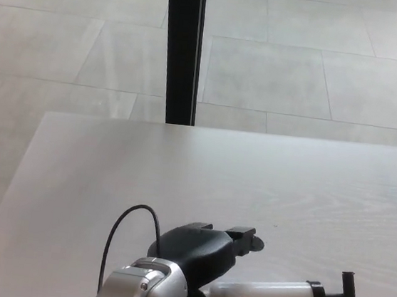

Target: The robot uses its left hand to lift the air pump kept on the middle of the desk and use the right hand to pull out the handle

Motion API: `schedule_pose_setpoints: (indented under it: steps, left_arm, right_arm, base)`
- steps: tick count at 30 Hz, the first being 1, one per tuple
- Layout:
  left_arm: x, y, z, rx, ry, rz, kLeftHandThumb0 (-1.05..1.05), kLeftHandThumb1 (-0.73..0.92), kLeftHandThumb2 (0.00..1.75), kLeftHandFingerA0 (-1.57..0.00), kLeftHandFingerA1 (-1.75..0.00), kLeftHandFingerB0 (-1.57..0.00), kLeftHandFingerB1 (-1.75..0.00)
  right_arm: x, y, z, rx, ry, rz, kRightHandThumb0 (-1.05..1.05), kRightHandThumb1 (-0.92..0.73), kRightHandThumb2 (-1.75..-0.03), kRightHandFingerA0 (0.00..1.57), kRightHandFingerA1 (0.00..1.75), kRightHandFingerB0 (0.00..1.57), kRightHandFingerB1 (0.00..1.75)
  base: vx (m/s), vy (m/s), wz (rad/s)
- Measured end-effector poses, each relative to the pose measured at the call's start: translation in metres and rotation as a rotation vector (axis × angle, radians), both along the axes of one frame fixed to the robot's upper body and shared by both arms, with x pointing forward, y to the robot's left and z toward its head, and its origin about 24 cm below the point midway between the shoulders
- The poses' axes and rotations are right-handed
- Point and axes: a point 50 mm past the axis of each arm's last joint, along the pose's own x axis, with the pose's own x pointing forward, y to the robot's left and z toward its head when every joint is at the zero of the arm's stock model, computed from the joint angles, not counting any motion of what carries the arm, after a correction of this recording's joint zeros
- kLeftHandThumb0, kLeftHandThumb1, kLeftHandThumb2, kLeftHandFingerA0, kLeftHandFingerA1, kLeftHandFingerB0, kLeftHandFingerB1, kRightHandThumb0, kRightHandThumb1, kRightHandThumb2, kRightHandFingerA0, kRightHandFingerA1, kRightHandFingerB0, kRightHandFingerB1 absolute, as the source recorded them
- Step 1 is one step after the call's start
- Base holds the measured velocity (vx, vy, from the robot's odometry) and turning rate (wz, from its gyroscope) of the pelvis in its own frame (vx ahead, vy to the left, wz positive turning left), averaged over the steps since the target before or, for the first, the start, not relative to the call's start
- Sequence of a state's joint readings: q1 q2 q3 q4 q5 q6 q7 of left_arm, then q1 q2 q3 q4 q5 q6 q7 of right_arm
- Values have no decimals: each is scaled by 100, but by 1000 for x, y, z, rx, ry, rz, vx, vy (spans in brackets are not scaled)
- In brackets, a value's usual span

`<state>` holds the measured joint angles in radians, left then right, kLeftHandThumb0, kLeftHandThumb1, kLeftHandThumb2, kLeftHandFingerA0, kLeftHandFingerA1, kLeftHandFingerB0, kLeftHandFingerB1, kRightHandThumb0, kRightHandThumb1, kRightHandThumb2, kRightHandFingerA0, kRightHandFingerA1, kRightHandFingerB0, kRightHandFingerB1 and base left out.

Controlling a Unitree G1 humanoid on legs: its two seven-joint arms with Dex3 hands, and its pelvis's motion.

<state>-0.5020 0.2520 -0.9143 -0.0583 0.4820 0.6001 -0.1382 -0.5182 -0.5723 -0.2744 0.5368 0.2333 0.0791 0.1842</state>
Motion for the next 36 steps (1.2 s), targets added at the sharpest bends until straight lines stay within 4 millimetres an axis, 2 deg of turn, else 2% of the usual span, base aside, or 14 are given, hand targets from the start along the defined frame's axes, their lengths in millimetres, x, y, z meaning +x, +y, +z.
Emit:
schedule_pose_setpoints:
  steps: [1, 3, 4, 6, 7, 13, 14, 16, 17, 27, 28, 29, 31, 36]
  left_arm:
    - [0, 0, -2, 13, -5, 3, -43, 36, 101, -5, -57, 0, -51]
    - [1, -1, -6, 43, -17, 12, -87, 60, 99, -4, -54, -11, -53]
    - [1, -2, -7, 57, -24, 15, -42, 37, 102, -5, -57, 0, -50]
    - [2, -6, -9, 81, -43, 18, -42, 38, 102, -4, -56, 0, -50]
    - [2, -7, -10, 87, -49, 19, -88, 62, 92, -10, -59, -13, -51]
    - [3, -28, -14, 102, -101, 72, -88, 60, 94, -11, -61, -17, -53]
    - [3, -33, -14, 94, -111, 81, -87, 76, 63, -11, -62, -23, -50]
    - [2, -42, -12, 76, -132, 93, -87, 60, 94, -12, -61, -18, -54]
    - [2, -46, -11, 64, -143, 100, -87, 60, 94, -11, -60, -17, -54]
    - [3, -54, -3, 14, -193, 137, -84, 76, 63, -14, -61, -17, -47]
    - [2, -53, -4, 28, -200, 130, -42, 41, 105, -6, -56, 0, -51]
    - [2, -52, -4, 40, -203, 124, -93, 64, 103, -5, -57, -3, -48]
    - [1, -51, -6, 87, -205, 100, -81, 75, 62, -9, -56, -11, -39]
    - [1, -49, -12, 193, -193, 71, -89, 60, 98, -2, -44, -7, -37]
  right_arm:
    - [0, 0, 0, 2, -2, -1, -77, -73, -111, 30, 56, 38, 53]
    - [1, 1, 0, 8, -8, -3, -75, -87, -67, 36, 47, 43, 38]
    - [1, 2, 0, 10, -11, -4, -75, -73, -111, 30, 56, 39, 54]
    - [2, 2, 0, 14, -17, -9, -74, -87, -66, 37, 49, 46, 39]
    - [2, 2, 0, 15, -19, -11, -74, -86, -66, 36, 50, 46, 39]
    - [1, 2, 2, 21, -49, -37, -78, -86, -66, 37, 51, 46, 40]
    - [2, 2, 3, 22, -57, -41, -79, -87, -66, 39, 51, 45, 40]
    - [3, 3, 6, 13, -71, -47, -85, -67, -91, 35, 58, 41, 49]
    - [3, 3, 7, 9, -77, -47, -78, -85, -66, 37, 56, 45, 40]
    - [5, 9, 8, 4, -102, -35, -84, -67, -92, 35, 60, 42, 49]
    - [5, 9, 8, 1, -102, -35, -76, -86, -66, 38, 55, 45, 39]
    - [5, 9, 8, -1, -102, -36, -76, -86, -66, 37, 55, 46, 39]
    - [5, 9, 8, -3, -100, -37, -78, -86, -66, 37, 55, 47, 39]
    - [5, 9, 8, -9, -97, -39, -75, -86, -66, 37, 53, 45, 40]
  base:
    - [0, 0, 0]
    - [0, 0, 0]
    - [0, 0, 0]
    - [0, 0, 0]
    - [0, 0, 0]
    - [0, 0, 0]
    - [0, 0, 0]
    - [0, 0, 0]
    - [0, 0, 0]
    - [0, 0, 0]
    - [0, 0, 0]
    - [0, 0, 0]
    - [0, 0, 0]
    - [0, 0, 0]
